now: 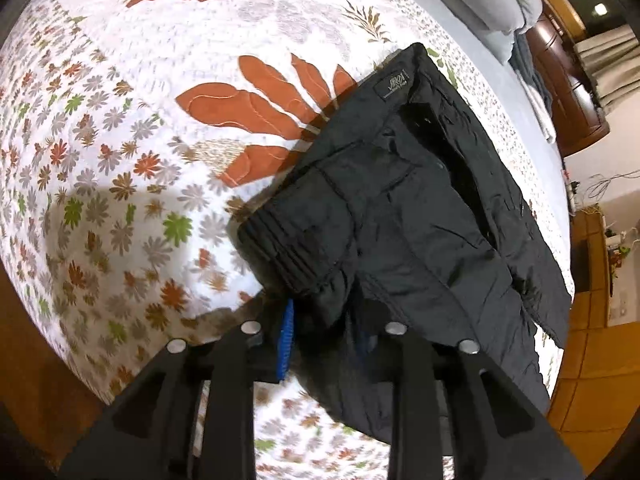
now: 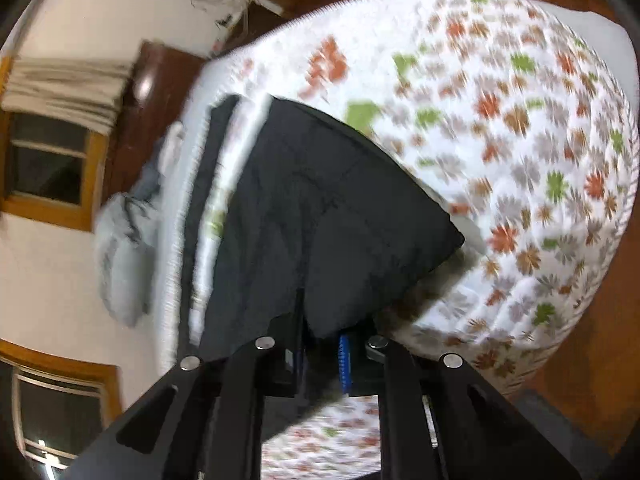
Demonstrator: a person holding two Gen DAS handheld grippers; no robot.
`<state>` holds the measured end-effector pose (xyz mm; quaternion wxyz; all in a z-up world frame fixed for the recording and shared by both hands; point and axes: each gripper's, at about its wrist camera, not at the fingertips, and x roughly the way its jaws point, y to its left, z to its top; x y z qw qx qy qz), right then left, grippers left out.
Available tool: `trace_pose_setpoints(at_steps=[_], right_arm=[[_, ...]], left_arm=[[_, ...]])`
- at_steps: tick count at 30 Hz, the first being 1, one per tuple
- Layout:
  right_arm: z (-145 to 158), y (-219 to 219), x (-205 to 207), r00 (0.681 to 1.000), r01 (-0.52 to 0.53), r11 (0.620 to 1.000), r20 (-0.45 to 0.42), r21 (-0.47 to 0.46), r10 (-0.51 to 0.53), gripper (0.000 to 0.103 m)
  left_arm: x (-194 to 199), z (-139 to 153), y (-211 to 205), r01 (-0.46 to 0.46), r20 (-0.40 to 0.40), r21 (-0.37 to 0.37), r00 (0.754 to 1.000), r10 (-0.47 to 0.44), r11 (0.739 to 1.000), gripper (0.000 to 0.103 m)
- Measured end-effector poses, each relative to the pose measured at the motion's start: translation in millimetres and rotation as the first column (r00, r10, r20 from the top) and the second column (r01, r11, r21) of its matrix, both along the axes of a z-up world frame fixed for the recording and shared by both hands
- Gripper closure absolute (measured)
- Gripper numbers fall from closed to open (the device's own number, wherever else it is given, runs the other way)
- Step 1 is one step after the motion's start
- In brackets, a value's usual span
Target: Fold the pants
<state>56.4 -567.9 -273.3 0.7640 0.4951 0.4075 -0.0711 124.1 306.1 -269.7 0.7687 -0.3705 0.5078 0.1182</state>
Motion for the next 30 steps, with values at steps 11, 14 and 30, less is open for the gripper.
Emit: trace_pose_setpoints(at_steps=[11,14,30], right_arm=[[79,-6,-6,0.989,-0.036,0.938,-0.148,-0.345,-0.017,0.054],[101,-5,13,0.992,-0.087,0.913,-0.119,-0.398,0.042,0.036],[99,25,301,0.903,-0.43,0.893,-0.059,-0.137,0.426,0.013]], left_arm=[[7,79,14,0.108,0.045,0.298,0.991,-0.127,0.948,0.011],[63,105,22,0.188,0.085,0.293,0.971,-0.222,0.937,0.004],[328,5,58,0.445,-0.028,-0.059,0.894,-0.447,0.893,0.003]])
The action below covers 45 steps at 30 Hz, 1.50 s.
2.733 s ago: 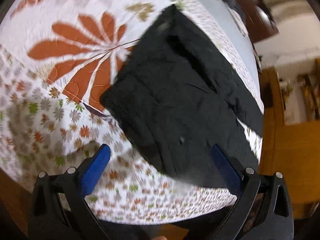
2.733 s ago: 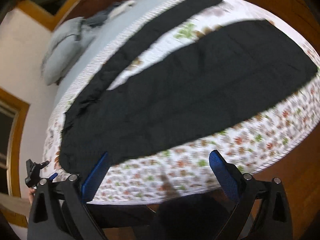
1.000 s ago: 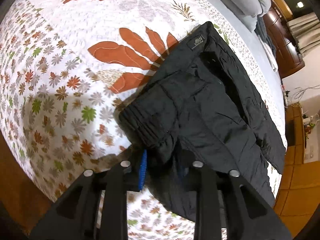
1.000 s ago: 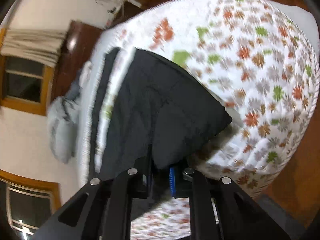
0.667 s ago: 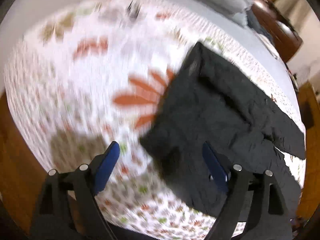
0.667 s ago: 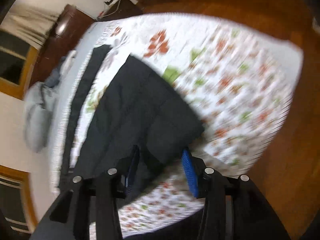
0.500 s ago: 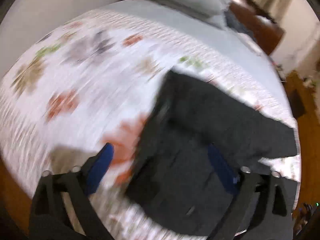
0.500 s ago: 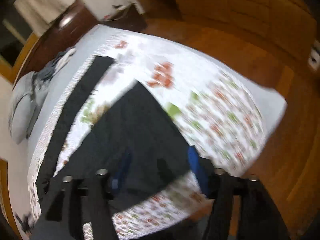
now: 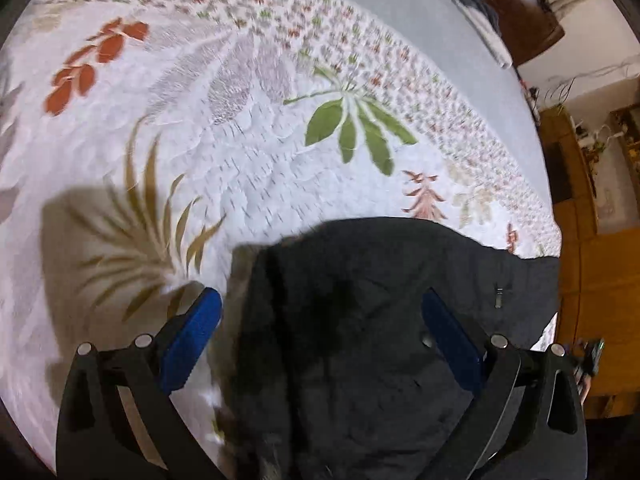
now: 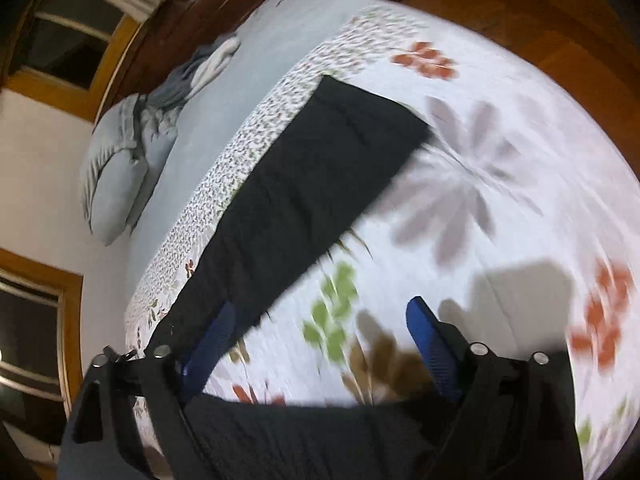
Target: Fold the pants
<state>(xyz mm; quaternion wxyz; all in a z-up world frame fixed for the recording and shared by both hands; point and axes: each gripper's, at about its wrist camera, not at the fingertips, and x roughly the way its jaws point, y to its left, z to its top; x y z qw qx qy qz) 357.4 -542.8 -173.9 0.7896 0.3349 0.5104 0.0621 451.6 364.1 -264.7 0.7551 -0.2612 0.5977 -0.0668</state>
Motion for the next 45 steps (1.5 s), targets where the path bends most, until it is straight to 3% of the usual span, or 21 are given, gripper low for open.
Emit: trace_pose_setpoints(at_steps=[3,7,8,11,14,22,24,26,27,28,29,36,45], right_arm=[[-1,-2,51,0.998,-0.056,0.998,-0.031,-0.037,0.055,0.013],[-5,-10,119,0.991,-0.122,0.988,-0.056,-0.09,0.118,0.01],[-6,-13,134,0.991,-0.127,0.986,-0.063,-0.111,0.12,0.01],[-15,-26,173,0.992,-0.116,0.981,-0.068,-0.157,0.106,0.01],[-32,-32,207,0.991,-0.114,0.977,-0.084,-0.179,0.1,0.01],[-60,-24,265,0.987,-0.147,0.964,-0.093,-0.22,0.129,0.005],[-60,-18,266,0.984,-0.171,0.954,-0.094,-0.245,0.152,0.008],[-57,-11,260,0.977,-0.21,0.958,-0.081,-0.195,0.198,0.039],[-56,-7,256,0.973,-0.226,0.954,-0.087,-0.196,0.213,0.062],[-56,-3,252,0.969,-0.243,0.944,-0.107,-0.225,0.224,0.084],[-53,-1,248,0.967,-0.248,0.939,-0.114,-0.236,0.227,0.089],[10,-10,194,0.987,-0.144,0.942,0.024,-0.305,0.159,0.095],[92,-33,88,0.985,-0.026,0.948,0.154,-0.317,0.078,0.096]], left_arm=[[14,-19,-6,0.038,-0.04,0.022,0.998,-0.037,0.999,0.003],[15,-20,-12,0.079,-0.005,0.052,0.997,-0.079,0.996,0.008],[14,-20,-13,0.077,0.001,0.063,0.997,-0.078,0.995,0.013],[11,-22,-3,0.023,0.025,0.067,0.999,-0.025,0.997,0.055],[7,-21,0,-0.005,0.05,0.052,0.999,0.002,0.999,0.062],[8,-25,-1,-0.033,0.044,0.056,0.999,0.031,0.998,0.062],[10,-24,-4,-0.033,0.033,0.075,0.999,0.031,0.997,0.062],[11,-21,-8,-0.035,0.024,0.105,0.999,0.032,0.994,0.063],[11,-18,-9,-0.034,0.021,0.12,0.999,0.032,0.992,0.068],[11,-15,-11,-0.038,0.019,0.133,0.999,0.036,0.99,0.082],[10,-11,-10,-0.047,0.02,0.15,0.999,0.045,0.988,0.082],[-11,52,-19,-0.091,0.135,0.2,0.989,0.064,0.976,0.086],[-71,146,-35,-0.073,0.312,0.167,0.95,0.017,0.983,0.086]])
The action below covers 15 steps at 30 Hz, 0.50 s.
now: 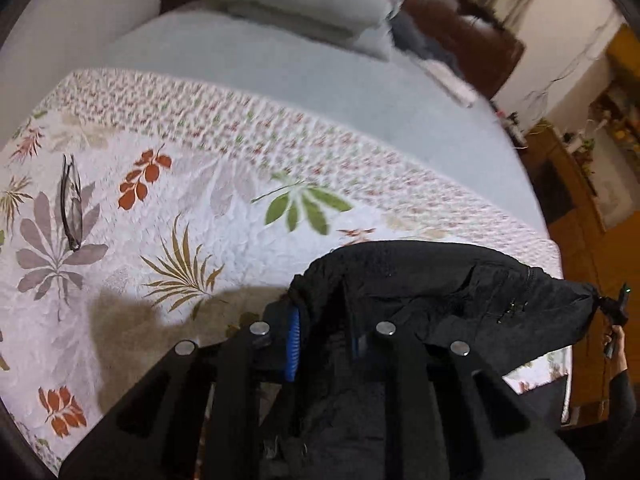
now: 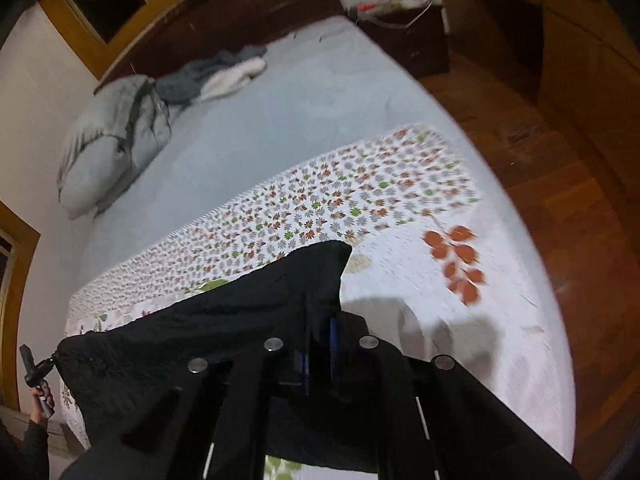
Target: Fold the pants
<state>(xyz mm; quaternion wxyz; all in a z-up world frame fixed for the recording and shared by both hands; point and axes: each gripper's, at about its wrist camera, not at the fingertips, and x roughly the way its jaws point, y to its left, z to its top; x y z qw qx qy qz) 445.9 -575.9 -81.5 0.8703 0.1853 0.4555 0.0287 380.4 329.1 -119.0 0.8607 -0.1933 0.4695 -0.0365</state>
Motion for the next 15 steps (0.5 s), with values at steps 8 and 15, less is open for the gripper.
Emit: trace_pose_setpoints(at_steps=[8,15], right_arm=[[20,-3,-136,0.993,0.055,0.998,0.108,0.0,-0.055,0.096],[14,15,-237,0.975,0.102,0.995,0.2,-0.014,-0.097,0.096]], left_arm=[[-76,26,-8,0.041,0.083,-0.041,0.996,-0.038,0.998,0.086],[-160,19,2,0.045,0.126,-0.053,0.991,-0.038,0.998,0.086]])
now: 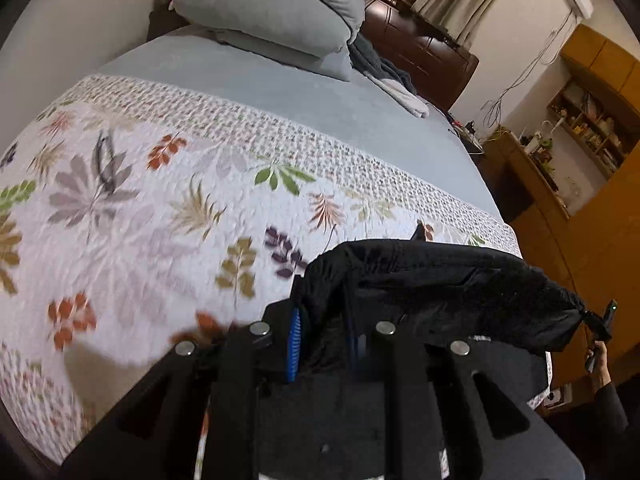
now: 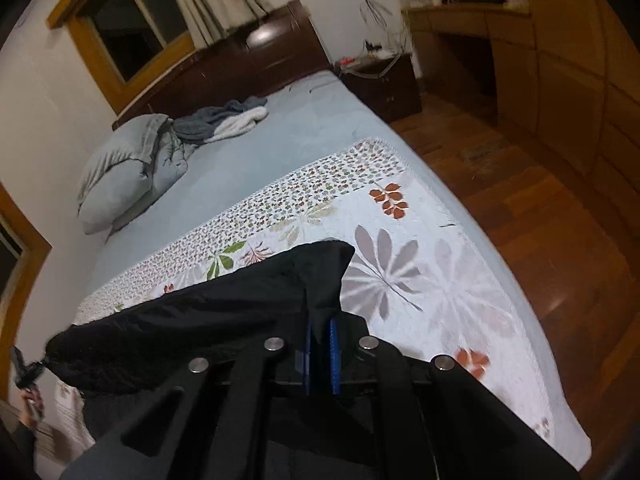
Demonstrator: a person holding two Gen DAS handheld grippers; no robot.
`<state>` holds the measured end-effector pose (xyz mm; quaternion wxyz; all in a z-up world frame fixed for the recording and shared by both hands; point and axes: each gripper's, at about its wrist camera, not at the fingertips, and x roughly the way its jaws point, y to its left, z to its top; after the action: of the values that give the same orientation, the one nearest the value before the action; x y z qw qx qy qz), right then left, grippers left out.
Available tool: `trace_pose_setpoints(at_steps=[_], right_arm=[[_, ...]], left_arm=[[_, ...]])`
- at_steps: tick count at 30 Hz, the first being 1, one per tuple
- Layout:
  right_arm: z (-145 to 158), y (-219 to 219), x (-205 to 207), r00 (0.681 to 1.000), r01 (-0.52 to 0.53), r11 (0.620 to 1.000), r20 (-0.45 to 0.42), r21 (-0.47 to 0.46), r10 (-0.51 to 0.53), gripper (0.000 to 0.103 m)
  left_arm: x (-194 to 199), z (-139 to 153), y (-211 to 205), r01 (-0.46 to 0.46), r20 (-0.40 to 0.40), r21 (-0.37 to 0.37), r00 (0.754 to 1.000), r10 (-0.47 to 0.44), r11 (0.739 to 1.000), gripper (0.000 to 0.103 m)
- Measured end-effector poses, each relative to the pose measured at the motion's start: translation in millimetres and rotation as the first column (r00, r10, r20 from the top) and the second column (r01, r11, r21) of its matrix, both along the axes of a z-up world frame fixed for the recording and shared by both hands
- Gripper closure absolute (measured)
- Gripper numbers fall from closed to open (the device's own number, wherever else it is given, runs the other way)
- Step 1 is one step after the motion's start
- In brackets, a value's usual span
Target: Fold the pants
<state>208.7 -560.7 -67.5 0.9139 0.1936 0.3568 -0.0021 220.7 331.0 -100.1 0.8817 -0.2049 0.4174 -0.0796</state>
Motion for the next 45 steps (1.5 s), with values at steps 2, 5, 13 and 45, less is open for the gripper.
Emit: trace_pose_setpoints(at_steps=[2,5,13,45], right_arm=[[-4,7,-24,1.0,0.01,1.0,0.024,-0.027,-0.009,0.096],[-11,14,-60,0.997,0.039,0.999,0.061,-0.017,-0.038,0.096],[-36,33,-143,0.989,0.116,0.993,0.097,0.0,-0.115,0.094],[-109,9,-178,0.914,0.404,0.617,-0.287,0.675,-0.285,0.026]], left_arm=[[-23,-9,1,0.0,-0.003,0.0,1.0,0.0,1.0,0.086],[-53,-28,6,-0.012,-0.014,-0.026,1.0,0.011,1.0,0.086],[-109,-80,5,-0.016,-0.08,-0.013,0.997,0.015,1.0,0.083],[-68,-138,-84,0.083,-0.206,0.317,0.978,-0.017,0.945,0.017]])
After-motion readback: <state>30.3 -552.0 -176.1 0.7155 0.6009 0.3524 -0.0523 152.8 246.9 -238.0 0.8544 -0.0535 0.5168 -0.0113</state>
